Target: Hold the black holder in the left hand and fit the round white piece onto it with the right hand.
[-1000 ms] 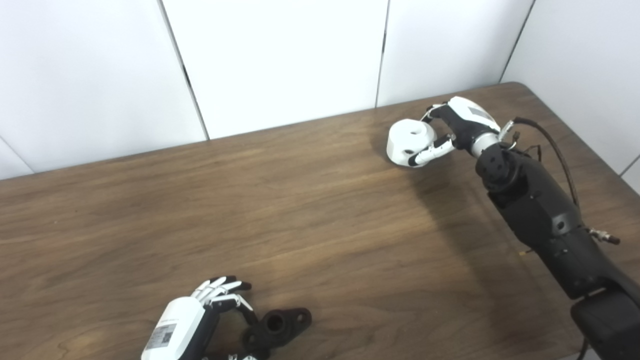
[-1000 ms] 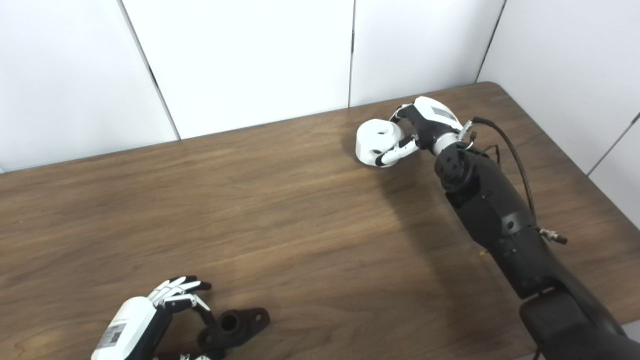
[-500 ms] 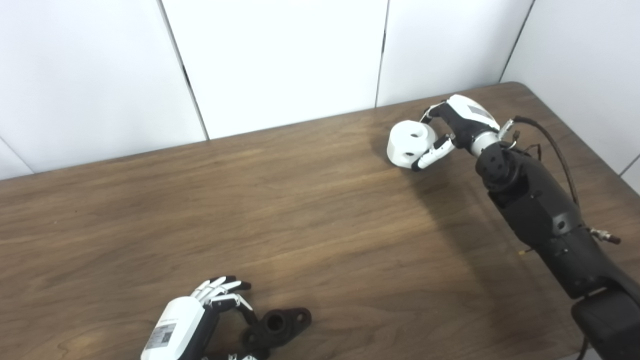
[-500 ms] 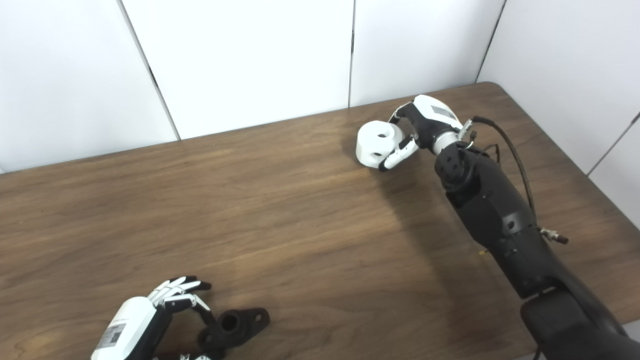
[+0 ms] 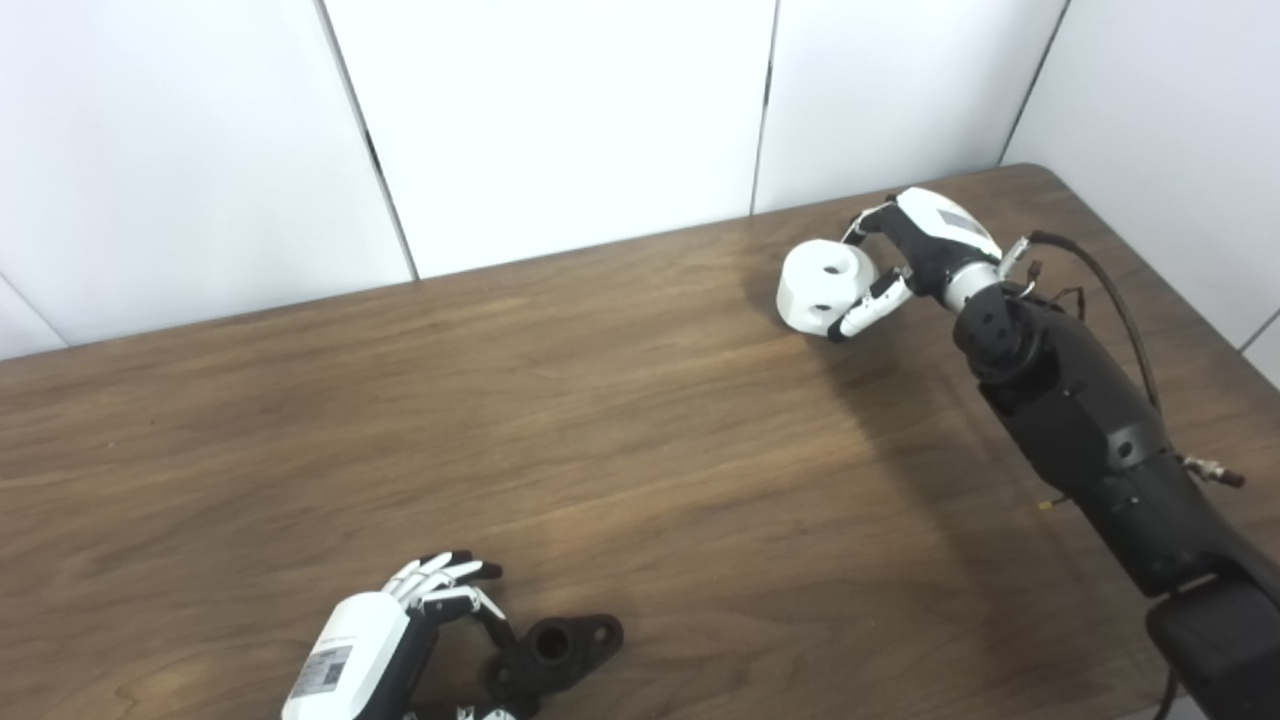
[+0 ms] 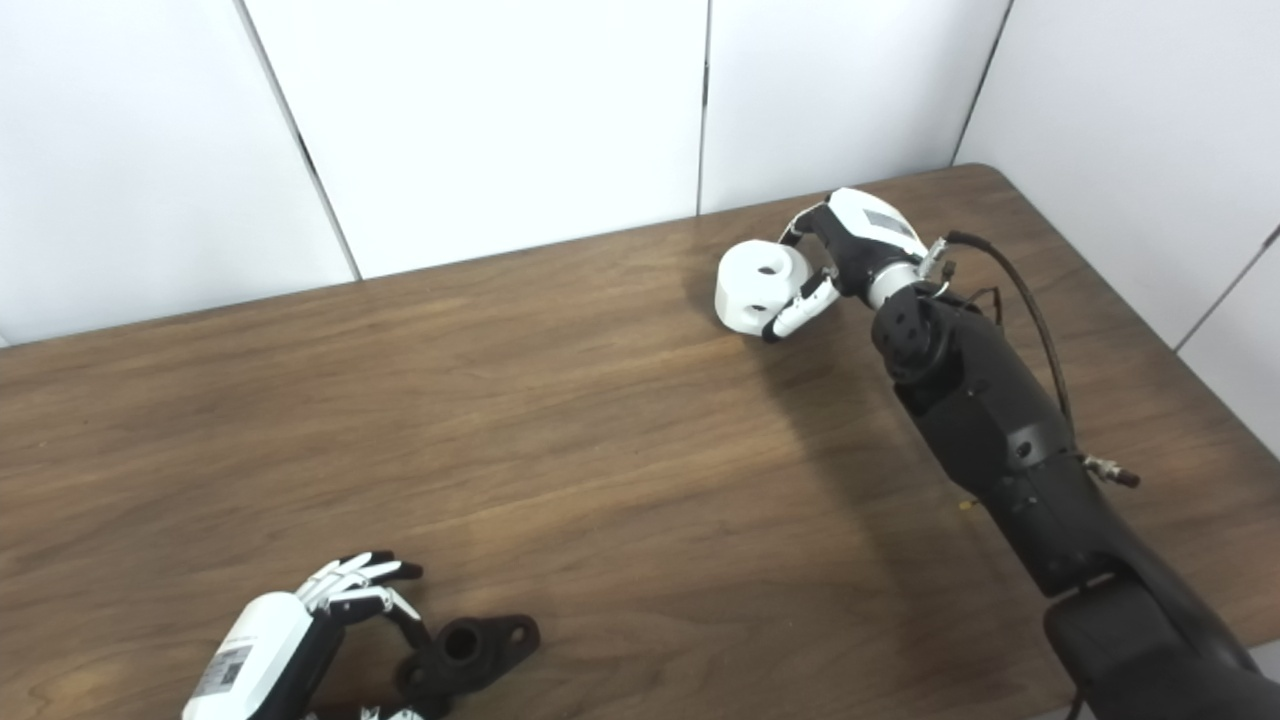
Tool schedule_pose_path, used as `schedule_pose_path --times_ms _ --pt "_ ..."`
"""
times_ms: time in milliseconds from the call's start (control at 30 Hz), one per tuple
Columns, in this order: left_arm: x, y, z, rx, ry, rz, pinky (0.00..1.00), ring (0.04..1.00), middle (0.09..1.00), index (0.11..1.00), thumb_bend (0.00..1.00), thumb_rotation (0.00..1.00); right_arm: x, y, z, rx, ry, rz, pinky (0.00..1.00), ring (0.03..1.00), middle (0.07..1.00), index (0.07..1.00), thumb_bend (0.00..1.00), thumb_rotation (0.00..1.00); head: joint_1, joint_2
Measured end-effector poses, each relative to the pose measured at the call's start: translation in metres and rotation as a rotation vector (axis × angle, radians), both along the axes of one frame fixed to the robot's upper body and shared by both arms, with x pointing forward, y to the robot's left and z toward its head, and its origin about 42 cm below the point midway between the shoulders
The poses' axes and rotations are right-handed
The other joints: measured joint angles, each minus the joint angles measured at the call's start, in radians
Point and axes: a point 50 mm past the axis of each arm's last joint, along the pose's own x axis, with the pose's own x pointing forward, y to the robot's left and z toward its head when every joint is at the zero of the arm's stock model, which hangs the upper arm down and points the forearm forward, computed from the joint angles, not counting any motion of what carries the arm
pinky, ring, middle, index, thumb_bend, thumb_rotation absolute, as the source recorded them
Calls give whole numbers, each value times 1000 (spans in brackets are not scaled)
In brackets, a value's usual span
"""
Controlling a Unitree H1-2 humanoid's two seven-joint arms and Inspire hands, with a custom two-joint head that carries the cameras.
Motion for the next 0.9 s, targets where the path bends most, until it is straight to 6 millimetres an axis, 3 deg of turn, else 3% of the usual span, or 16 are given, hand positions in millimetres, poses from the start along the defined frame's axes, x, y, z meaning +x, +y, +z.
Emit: schedule_pose_path --times_ms 300,667,767,900 --pt "-1 -9 -1 -3 -5 15 876 890 816 489 510 42 -30 15 24 -11 -45 118 851 972 838 485 523 142 45 12" --pt "1 -21 0 20 -16 61 871 888 816 490 510 43 -84 60 47 56 -29 304 902 949 828 484 524 139 164 46" --pt "1 -25 0 21 -19 68 874 890 817 490 510 43 -94 64 49 58 3 344 913 948 825 483 524 139 221 74" --pt "1 -29 0 26 -19 81 886 899 821 490 510 43 -109 72 59 50 10 399 913 949 828 483 524 139 244 84"
